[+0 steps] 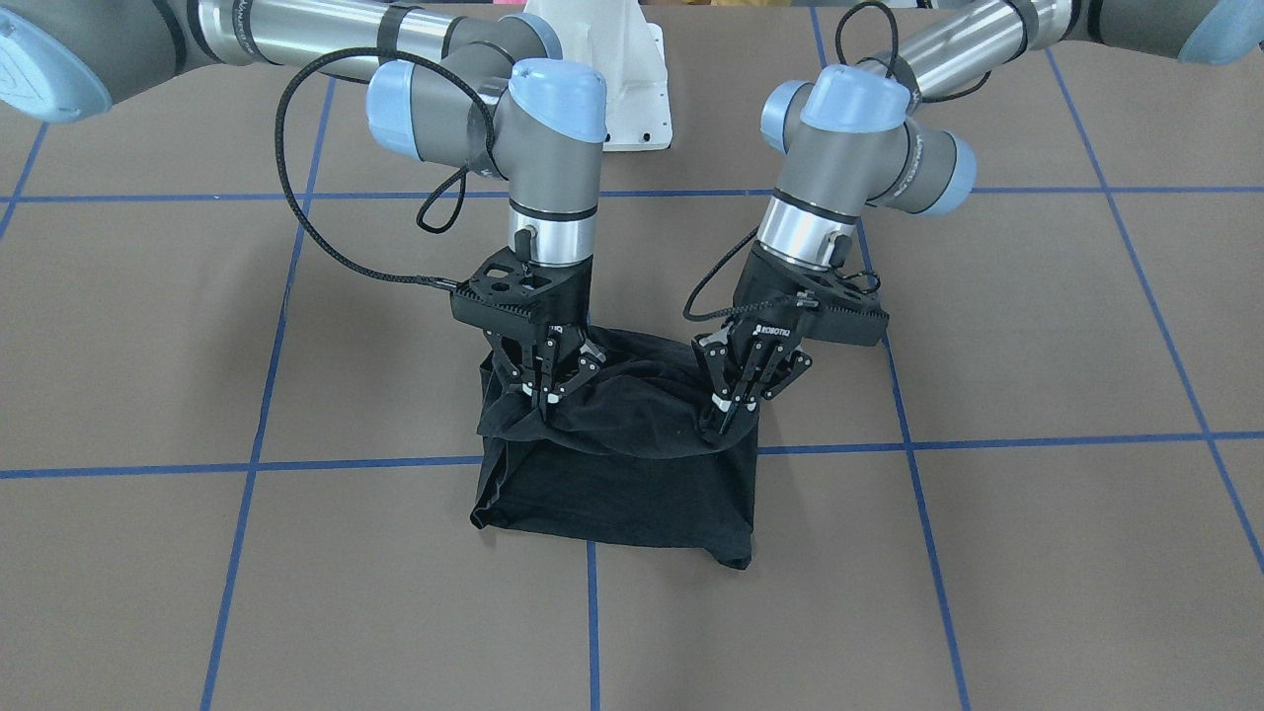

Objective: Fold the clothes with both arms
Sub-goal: 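Fold the lifted edge with both grippers away from the robot onto the far half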

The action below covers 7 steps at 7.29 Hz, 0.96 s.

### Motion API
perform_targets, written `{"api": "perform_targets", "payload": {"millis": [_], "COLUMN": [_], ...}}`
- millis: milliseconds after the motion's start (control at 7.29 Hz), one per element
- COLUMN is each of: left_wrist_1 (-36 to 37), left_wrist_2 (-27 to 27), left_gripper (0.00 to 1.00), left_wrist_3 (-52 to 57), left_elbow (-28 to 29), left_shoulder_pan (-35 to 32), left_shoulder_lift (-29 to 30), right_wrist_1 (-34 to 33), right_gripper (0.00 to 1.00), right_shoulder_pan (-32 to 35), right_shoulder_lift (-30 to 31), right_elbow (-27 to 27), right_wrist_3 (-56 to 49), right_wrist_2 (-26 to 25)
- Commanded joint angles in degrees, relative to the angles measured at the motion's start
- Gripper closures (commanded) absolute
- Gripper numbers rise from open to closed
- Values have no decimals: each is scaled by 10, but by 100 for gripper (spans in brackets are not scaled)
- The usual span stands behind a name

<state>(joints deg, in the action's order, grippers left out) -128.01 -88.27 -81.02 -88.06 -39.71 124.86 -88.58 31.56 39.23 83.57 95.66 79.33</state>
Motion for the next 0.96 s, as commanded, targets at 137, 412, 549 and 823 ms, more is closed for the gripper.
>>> {"api": "perform_targets", "payload": {"millis": [137, 412, 549, 823], "left_wrist_1": [-7, -73, -80, -80], "left_wrist_2": [-1, 0, -1, -23], "left_gripper": [100, 87, 48, 0], "left_wrist_3": [54, 54, 55, 105], "left_elbow": [140, 262, 293, 284], "left_shoulder_pan": [-26, -26, -27, -50], "left_shoulder_lift": [72, 123, 136, 143], "right_wrist_1": [71, 71, 74, 85], "right_gripper": [100, 100, 100, 0], "right_shoulder_pan": [13, 12, 14, 61], "right_shoulder_lift": [-6, -12, -30, -74], "right_elbow": [-73, -89, -115, -163], "right_wrist_3": [-20, -21, -19, -91], "right_wrist_2": [8, 9, 8, 100]}}
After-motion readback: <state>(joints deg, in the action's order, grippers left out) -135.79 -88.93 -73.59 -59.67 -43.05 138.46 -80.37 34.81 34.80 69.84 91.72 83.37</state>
